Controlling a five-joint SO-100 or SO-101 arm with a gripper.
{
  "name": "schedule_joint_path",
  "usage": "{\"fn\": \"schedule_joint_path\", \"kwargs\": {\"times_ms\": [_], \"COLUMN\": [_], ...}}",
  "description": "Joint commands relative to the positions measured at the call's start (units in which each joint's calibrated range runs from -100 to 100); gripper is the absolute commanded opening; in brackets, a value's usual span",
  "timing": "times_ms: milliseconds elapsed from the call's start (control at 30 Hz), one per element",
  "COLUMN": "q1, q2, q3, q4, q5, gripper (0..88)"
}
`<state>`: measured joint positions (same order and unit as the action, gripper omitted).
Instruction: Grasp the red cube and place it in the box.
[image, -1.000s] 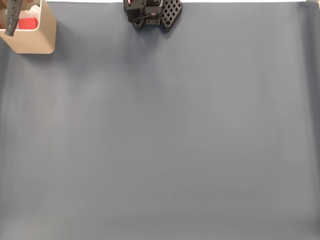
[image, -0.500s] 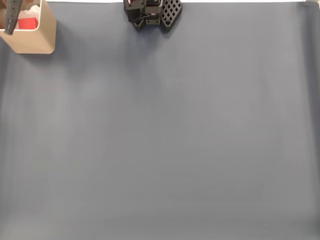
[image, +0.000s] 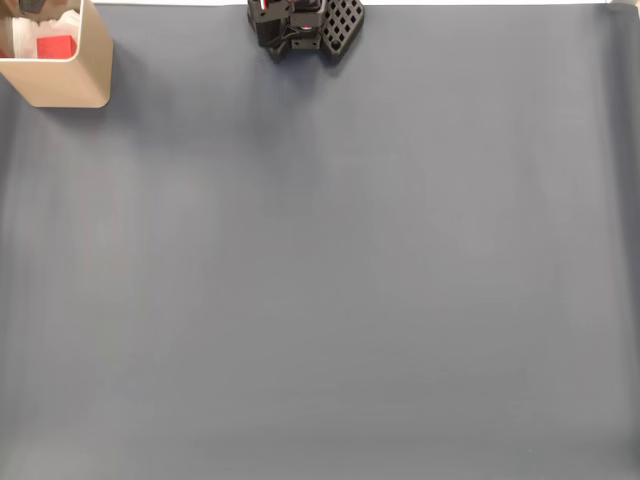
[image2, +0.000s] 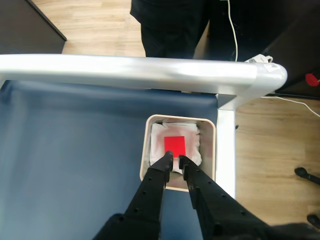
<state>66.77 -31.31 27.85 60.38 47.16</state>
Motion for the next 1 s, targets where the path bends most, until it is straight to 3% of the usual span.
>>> {"fn": "schedule_joint_path", "kwargs": {"times_ms": [0,533,967], "q1": [-4.2,-28.2,-47.5], "q2": [-0.8,2.5,-3.5], "q3": [-5.9,-13.4,-4.2], "q4": [0.5,2.2,-0.1], "q5": [-0.6,0.3,0.9], "gripper": [0.0,0.0,0.0]}}
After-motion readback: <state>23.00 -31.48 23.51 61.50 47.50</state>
